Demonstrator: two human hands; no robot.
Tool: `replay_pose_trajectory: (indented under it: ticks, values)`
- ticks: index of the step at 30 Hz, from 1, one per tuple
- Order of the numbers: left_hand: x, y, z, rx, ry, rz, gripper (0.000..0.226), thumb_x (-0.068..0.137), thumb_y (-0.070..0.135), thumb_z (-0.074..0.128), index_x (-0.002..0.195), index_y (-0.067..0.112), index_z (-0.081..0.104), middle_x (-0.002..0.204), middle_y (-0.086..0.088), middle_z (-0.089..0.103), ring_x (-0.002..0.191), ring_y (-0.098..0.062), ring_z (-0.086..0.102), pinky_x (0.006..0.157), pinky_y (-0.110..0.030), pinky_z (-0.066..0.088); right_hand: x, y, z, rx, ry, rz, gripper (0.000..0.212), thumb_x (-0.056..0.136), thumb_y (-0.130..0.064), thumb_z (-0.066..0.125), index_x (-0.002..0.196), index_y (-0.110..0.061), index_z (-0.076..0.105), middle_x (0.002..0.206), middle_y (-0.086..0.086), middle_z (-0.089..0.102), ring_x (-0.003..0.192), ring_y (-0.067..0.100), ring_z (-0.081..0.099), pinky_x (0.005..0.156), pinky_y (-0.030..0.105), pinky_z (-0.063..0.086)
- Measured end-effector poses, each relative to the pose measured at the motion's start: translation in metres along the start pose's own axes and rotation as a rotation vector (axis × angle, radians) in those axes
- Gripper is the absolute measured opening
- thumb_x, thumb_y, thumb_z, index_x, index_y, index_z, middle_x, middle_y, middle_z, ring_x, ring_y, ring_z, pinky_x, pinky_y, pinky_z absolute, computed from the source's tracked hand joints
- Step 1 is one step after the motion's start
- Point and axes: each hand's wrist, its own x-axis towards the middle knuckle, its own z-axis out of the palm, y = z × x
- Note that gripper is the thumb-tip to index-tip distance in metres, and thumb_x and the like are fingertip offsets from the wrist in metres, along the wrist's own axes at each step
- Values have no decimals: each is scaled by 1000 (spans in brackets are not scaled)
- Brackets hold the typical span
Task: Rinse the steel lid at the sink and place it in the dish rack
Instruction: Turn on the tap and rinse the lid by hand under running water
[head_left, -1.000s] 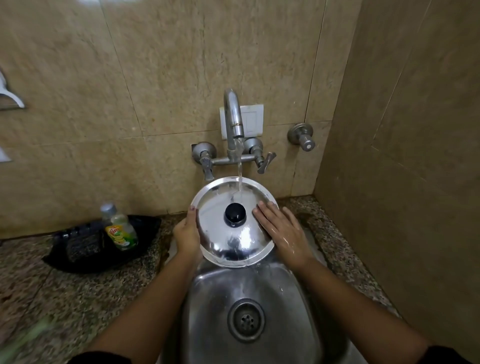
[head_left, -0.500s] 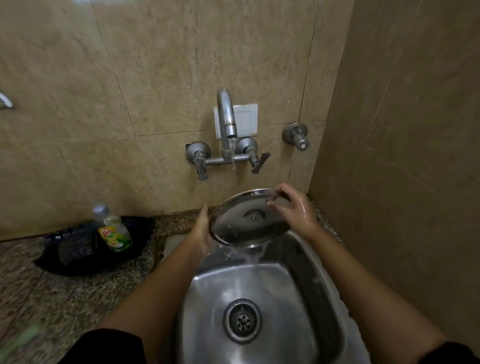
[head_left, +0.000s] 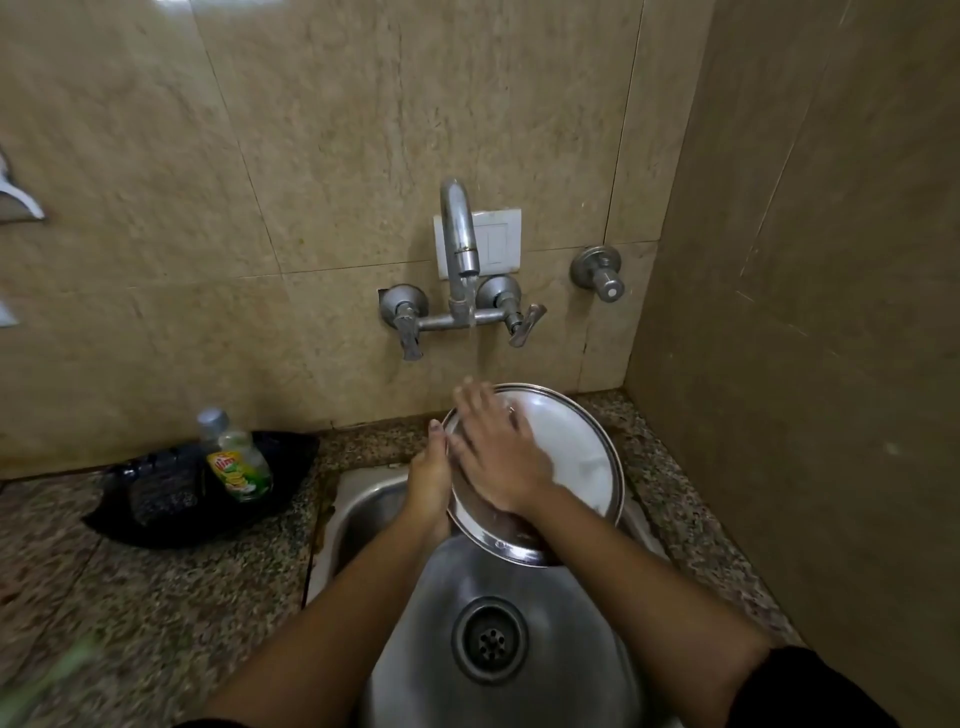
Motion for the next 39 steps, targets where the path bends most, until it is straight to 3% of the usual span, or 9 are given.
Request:
replay_pose_trajectory:
  ticks: [5,10,14,16,21,24,28,34,39]
  values:
    - [6,0,-21,-6,128,-36,56,94,55,36,99,10,68,100,-16,71,93,-32,67,90,-43,53,-59,15,1,-26,-208,-255,59,101,-45,22,152,-29,-2,161,-10,-6,146,3,-12,117,28,-7]
    - [-2,1,-31,25,86,53,38,90,44,56,97,10,70,90,-9,73,83,-25,69,74,-36,56,-58,72,-11,-251,-49,66,63,99,-49,21,152,-24,-2,158,-5,-11,148,17,-8,121,40,0]
    - [-6,-2,-34,32,-79,85,21,78,16,74,97,8,72,93,-15,75,85,-33,71,78,-43,58,-4,52,-21,-102,242,254,56,97,-43,17,134,-12,46,137,11,51,128,31,44,107,42,33]
    - [-3,1,-33,55,-124,109,19,76,9,75,95,7,73,93,-17,75,85,-34,71,80,-44,57,20,30,-31,-44,224,131,49,99,-36,22,114,-10,60,112,13,60,107,32,53,91,42,38]
    - [9,10,-29,195,-129,203,10,78,2,71,78,12,70,74,-6,69,70,-19,62,61,-22,51,38,-7,-35,-70,-52,-391,34,101,-32,37,114,-14,63,107,8,60,104,23,50,91,43,35]
    - [8,20,-31,120,-126,196,13,79,0,69,87,10,71,73,-2,71,63,-13,65,59,-19,54,44,16,-34,140,21,-260,31,100,-30,42,117,-17,64,108,7,61,105,21,51,91,40,37]
    - [12,15,-43,-33,-130,97,16,81,12,70,96,6,72,88,-12,75,75,-24,71,69,-33,58,45,47,-40,700,40,220,29,99,-25,46,119,-17,65,113,12,66,108,31,59,99,52,44]
    - [22,37,-42,152,-296,55,27,79,17,73,103,5,71,103,-20,73,95,-38,68,89,-47,54,53,5,-48,342,-38,-93,26,94,-32,53,112,-22,70,102,-2,65,101,14,51,93,36,35]
    - [22,33,-42,16,-196,104,16,84,18,69,97,10,71,97,-16,73,87,-32,69,84,-43,55,54,20,-52,526,131,69,25,93,-31,55,102,-15,71,92,2,66,87,22,61,83,42,49]
